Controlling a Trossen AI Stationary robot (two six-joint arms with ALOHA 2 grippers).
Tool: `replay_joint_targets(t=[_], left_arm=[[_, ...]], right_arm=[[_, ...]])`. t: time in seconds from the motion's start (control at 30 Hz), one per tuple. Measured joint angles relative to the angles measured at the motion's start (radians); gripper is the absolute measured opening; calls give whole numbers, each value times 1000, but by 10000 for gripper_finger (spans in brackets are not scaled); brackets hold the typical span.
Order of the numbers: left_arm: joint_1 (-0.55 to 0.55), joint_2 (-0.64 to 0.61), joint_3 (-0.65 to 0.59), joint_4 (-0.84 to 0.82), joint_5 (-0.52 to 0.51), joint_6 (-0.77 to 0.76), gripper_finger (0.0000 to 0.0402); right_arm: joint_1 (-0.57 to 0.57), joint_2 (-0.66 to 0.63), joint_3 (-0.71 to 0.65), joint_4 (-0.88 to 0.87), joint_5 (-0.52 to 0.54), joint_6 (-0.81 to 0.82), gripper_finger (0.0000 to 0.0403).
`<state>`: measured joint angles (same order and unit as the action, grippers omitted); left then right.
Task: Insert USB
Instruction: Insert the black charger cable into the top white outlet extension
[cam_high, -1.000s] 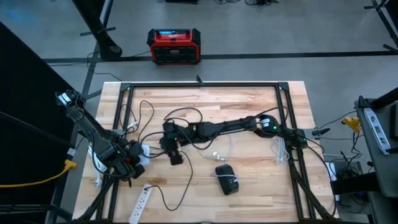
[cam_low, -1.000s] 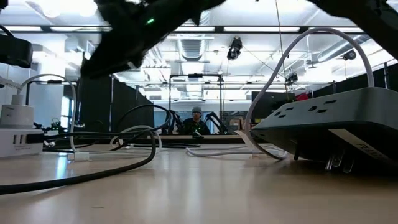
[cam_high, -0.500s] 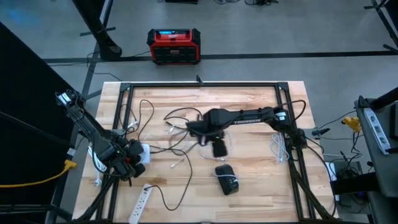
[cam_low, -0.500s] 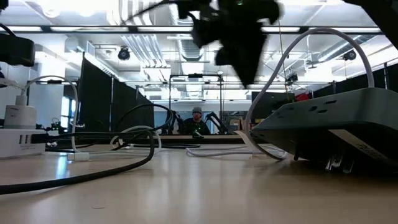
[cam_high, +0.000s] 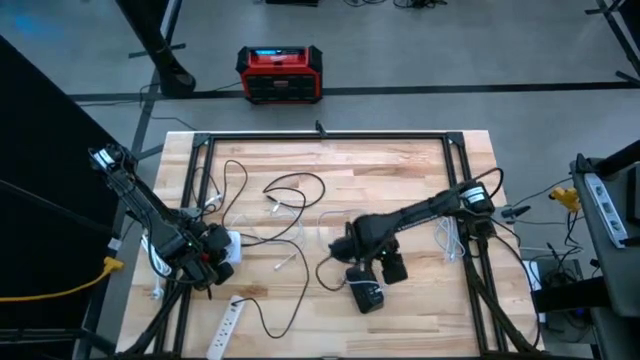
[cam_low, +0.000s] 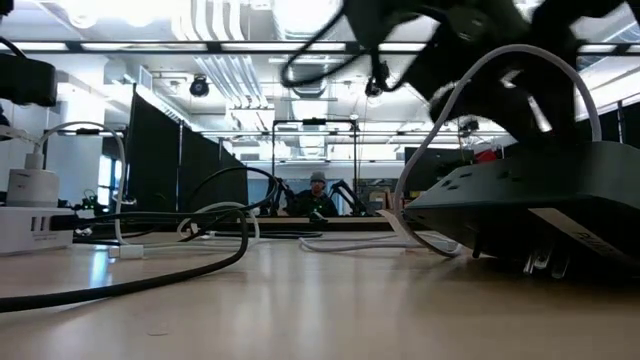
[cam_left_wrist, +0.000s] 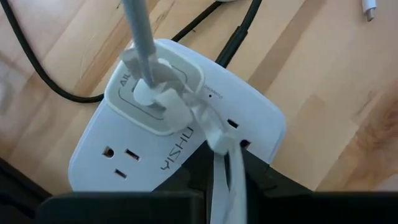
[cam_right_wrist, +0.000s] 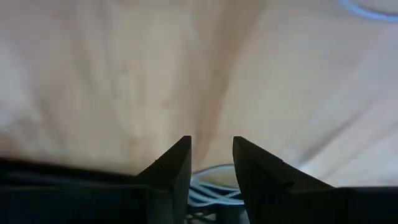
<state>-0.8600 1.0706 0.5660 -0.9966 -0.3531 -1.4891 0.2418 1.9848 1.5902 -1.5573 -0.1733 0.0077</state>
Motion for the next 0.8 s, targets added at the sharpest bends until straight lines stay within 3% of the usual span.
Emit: replay_joint_targets(t=[0.2,0.33,0.57,0.7,0.8], left_arm=[[0,-22,110,-30,4,-1,27],[0,-35,257,-118,-13,11,27],[34,-28,591,-394,-287,-16,27],[174,-7,731,-575,-315,18,27],[363,-1,760,-552,-258,198,27]], right_arm=[[14,-15,-52,101,116,48,93],[14,-15,-57,304,149,8,83],[8,-15,-162,542,241,-172,62],[-26,-15,-271,562,370,-201,47],[-66,-21,-329,611,428,-201,37]])
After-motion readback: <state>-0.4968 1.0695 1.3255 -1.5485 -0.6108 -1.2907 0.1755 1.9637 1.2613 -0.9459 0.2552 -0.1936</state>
